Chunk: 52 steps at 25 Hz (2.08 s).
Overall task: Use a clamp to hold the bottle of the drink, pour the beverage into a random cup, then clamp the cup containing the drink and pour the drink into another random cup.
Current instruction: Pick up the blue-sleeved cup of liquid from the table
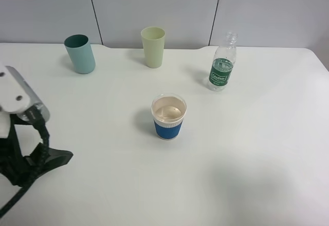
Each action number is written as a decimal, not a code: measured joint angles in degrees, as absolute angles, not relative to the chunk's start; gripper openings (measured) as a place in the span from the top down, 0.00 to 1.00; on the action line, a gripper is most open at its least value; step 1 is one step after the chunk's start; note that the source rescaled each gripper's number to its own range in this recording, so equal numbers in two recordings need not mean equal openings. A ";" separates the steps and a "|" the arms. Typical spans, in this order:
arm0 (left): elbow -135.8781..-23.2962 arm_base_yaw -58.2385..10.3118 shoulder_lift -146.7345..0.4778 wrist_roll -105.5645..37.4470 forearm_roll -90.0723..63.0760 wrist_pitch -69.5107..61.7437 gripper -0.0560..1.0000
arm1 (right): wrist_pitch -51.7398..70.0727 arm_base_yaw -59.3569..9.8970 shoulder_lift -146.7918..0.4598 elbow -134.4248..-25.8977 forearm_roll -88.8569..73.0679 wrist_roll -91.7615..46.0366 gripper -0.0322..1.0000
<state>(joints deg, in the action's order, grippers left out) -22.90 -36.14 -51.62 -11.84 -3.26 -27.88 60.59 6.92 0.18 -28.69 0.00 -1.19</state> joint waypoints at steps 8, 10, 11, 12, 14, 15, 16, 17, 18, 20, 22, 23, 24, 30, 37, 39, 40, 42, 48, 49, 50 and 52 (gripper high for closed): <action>-22.90 -41.91 -66.12 -11.84 -4.24 -9.53 0.00 | 60.59 6.92 0.18 -28.69 0.00 -1.19 0.00; -22.78 -41.92 -69.13 -11.84 -4.37 -4.67 0.00 | 60.59 6.92 0.18 -28.69 0.00 -1.19 0.00; -22.72 -41.92 -70.32 -11.84 -4.50 -2.83 0.00 | 60.59 6.92 0.18 -28.69 0.00 -1.19 0.00; -22.72 -41.92 -71.75 -11.84 -4.50 -0.93 0.00 | 60.59 6.92 0.18 -28.69 0.00 -1.19 0.00; -22.72 -41.92 -74.45 -11.80 -4.50 2.78 0.00 | 60.59 6.92 0.18 -28.69 0.00 -1.19 0.00; -22.72 -41.92 -75.98 -11.79 -4.50 4.11 0.00 | 60.59 6.92 0.18 -28.69 0.00 -1.19 0.00; -22.72 -41.92 -77.55 -11.79 -4.50 5.44 0.00 | 60.59 6.92 0.18 -28.69 0.00 -1.19 0.00; -22.67 -41.92 -79.17 -11.79 -4.50 6.50 0.00 | 60.59 6.92 0.18 -28.69 0.00 -1.19 0.00; -22.68 -41.92 -80.50 -11.79 -4.50 7.19 0.00 | 60.59 6.92 0.18 -28.69 0.00 -1.19 0.00; -22.66 -41.92 -83.61 -11.79 -4.50 9.03 0.00 | 60.59 6.92 0.18 -28.69 0.00 -1.19 0.00; -22.66 -41.92 -86.02 -11.79 -4.20 11.30 0.00 | 60.59 6.92 0.18 -28.69 0.00 -1.19 0.00; -22.56 -41.92 -87.14 -11.79 -3.97 13.27 0.00 | 60.59 6.92 0.18 -28.69 0.00 -1.19 0.00; -22.56 -41.92 -88.17 -11.79 -3.64 15.32 0.00 | 60.59 6.92 0.18 -28.69 0.00 -1.19 0.00; -22.61 -41.92 -93.07 -11.60 -0.39 27.86 0.00 | 60.59 6.92 0.18 -28.69 0.00 -1.19 0.00; -22.67 -41.92 -99.34 -7.26 4.46 39.49 0.00 | 60.59 6.92 0.18 -28.69 0.00 -1.19 0.00; -22.67 -41.92 -101.17 -6.55 6.38 42.93 0.00 | 60.59 6.92 0.18 -28.69 0.00 -1.19 0.00; -22.67 -41.92 -102.19 -6.44 7.31 44.76 0.00 | 60.59 6.92 0.18 -28.69 0.00 -1.19 0.00; -22.67 -41.92 -104.19 -6.23 8.75 48.34 0.00 | 60.59 6.92 0.18 -28.69 0.00 -1.19 0.00; -22.67 -41.92 -108.25 -5.17 10.13 55.22 0.00 | 60.59 6.92 0.18 -28.69 0.00 -1.19 0.00; -22.67 -41.92 -108.93 -4.42 10.18 56.33 0.00 | 60.59 6.92 0.18 -28.69 0.00 -1.19 0.00; -22.67 -41.92 -109.83 -3.55 10.18 57.69 0.00 | 60.59 6.92 0.18 -28.69 0.00 -1.19 0.00; -22.67 -41.92 -111.13 -2.02 10.25 59.98 0.00 | 60.59 6.92 0.18 -28.69 0.00 -1.19 0.00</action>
<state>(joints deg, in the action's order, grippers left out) -22.67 -41.92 -111.13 -2.02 10.25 59.98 60.59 6.92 0.18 -28.69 0.00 -1.19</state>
